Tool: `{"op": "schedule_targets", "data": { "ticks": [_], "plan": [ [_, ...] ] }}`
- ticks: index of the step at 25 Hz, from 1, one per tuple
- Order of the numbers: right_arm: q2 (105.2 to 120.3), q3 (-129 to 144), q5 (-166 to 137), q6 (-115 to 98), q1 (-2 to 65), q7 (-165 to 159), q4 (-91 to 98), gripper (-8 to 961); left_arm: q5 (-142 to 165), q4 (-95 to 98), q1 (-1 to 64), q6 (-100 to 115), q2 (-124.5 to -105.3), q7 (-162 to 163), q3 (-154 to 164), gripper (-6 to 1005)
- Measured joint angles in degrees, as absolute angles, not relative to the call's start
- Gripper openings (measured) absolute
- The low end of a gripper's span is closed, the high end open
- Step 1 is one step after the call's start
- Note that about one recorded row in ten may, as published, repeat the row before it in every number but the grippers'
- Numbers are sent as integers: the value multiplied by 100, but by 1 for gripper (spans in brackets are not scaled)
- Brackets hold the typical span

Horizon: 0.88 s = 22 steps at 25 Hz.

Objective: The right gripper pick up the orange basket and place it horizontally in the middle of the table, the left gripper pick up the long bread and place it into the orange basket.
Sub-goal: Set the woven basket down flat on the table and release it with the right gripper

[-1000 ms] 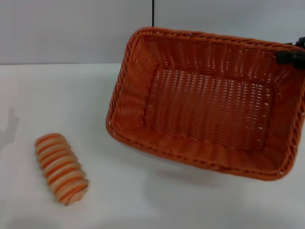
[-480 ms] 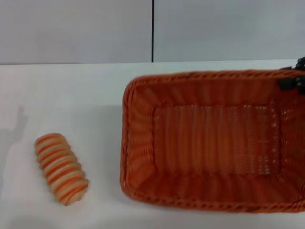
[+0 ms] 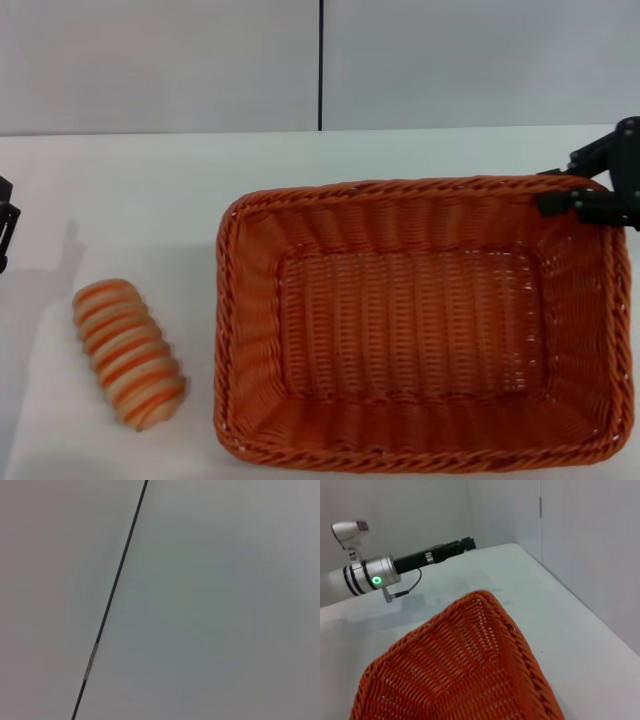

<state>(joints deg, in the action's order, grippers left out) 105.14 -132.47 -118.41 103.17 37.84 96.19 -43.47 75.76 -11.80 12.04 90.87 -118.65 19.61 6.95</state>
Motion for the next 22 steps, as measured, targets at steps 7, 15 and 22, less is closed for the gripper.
{"op": "schedule_targets", "data": {
  "ticks": [7, 15, 22],
  "plan": [
    [10560, -13193, -11871, 10114, 3976, 9865, -4014, 183, 7577, -1187, 1178, 9084, -11860, 1960, 833, 799],
    [10640, -13117, -11914, 9915, 4048, 10075, -3880, 186, 7576, -1187, 1184, 9094, -11856, 1960, 912, 798],
    [10672, -13001, -11933, 9852, 4194, 9852, -3811, 188, 7576, -1187, 1193, 9102, -11856, 1962, 915, 798]
  ]
}}
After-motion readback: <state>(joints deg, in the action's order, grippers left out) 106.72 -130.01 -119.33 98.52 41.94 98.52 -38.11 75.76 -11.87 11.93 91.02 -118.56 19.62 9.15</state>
